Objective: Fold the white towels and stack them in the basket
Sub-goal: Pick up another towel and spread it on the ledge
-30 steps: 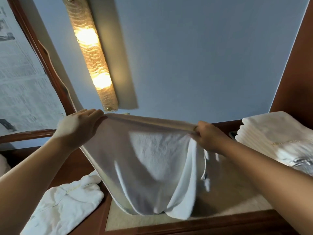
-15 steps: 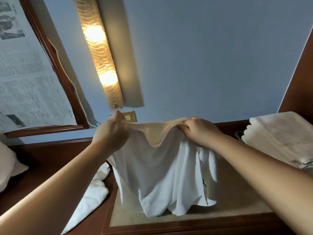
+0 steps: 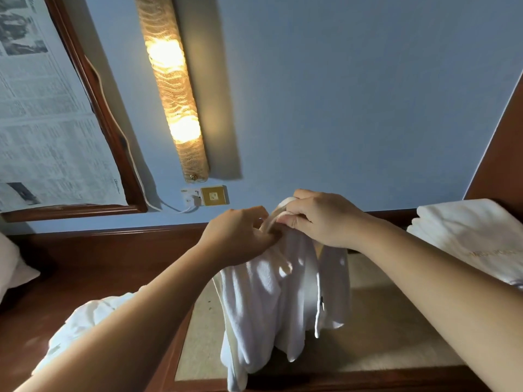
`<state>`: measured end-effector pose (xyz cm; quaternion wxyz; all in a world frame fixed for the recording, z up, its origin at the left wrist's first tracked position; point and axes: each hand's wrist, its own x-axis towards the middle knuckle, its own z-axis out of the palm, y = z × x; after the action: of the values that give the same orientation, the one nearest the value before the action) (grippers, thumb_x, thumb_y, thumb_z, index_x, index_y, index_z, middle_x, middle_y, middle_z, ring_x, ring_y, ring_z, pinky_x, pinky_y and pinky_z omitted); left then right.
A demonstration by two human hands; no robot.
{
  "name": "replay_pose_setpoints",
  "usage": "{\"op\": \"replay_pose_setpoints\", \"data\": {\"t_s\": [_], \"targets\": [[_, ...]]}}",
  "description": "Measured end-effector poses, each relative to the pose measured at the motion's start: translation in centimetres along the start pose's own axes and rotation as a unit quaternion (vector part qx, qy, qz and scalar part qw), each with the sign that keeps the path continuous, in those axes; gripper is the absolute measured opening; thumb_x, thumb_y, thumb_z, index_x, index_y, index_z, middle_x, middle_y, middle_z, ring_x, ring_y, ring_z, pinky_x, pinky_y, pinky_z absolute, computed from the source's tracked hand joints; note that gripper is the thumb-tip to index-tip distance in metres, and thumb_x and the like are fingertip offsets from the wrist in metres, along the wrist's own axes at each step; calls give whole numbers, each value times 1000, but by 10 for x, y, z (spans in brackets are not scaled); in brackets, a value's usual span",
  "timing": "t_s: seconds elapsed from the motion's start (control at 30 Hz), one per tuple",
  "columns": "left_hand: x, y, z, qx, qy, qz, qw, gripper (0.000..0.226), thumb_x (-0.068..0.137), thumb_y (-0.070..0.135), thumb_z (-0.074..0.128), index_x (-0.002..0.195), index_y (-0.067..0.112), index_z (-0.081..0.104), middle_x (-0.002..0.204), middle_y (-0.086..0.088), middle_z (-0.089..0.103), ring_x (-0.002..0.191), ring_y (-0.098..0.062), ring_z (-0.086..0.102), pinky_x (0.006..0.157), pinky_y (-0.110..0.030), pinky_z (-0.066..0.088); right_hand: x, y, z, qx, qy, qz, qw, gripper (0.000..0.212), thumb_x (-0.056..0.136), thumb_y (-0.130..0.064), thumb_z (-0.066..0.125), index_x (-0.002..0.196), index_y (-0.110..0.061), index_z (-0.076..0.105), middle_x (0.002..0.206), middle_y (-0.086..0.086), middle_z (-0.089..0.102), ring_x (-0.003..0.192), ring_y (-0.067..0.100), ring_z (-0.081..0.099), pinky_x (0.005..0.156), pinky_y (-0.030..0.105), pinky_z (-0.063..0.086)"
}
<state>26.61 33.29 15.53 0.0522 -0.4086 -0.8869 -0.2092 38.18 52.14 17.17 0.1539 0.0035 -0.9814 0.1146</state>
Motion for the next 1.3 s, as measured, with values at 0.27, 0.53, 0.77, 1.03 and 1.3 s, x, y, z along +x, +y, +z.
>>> {"op": "replay_pose_setpoints", "data": {"t_s": [0.27,0.53,0.77,1.03,1.3], "targets": [[5,-12,-4,-16,48,51,997,18,91,45,64,87,33,52,65,7,59,67,-19,59,55,-33,41,-13,3,-5,-104,-35,2,994,32,102,-47,55,88,-19,63,97,-3,47,71,24,49,64,34,34],[5,-15,-17,-32,111,103,988,14,79,40,64,78,31,53,64,11,59,65,-17,56,59,-37,49,-32,2,51,-56,-39,91,994,28,97,-45,58,103,-20,66,96,-2,39,74,25,49,68,33,38],[4,-34,-24,-30,156,39,987,18,81,29,74,78,29,56,64,12,56,62,-10,50,55,-31,35,-29,-5,44,-111,44,150,981,26,100,-37,53,97,-13,63,97,2,36,70,31,46,62,35,35],[12,-49,-38,3,175,-26,984,12,82,30,71,79,27,60,67,10,57,68,-24,53,58,-32,35,-21,20,51,-29,-6,181,983,27,105,-45,48,105,-21,61,104,2,46,90,34,62,82,40,46],[6,-82,-32,31,161,-37,986,17,85,34,73,83,29,57,72,5,60,71,-30,56,61,-34,39,-22,43,29,22,-28,162,986,42,90,-46,70,66,-21,47,79,-1,51,71,19,53,61,35,35]]}}
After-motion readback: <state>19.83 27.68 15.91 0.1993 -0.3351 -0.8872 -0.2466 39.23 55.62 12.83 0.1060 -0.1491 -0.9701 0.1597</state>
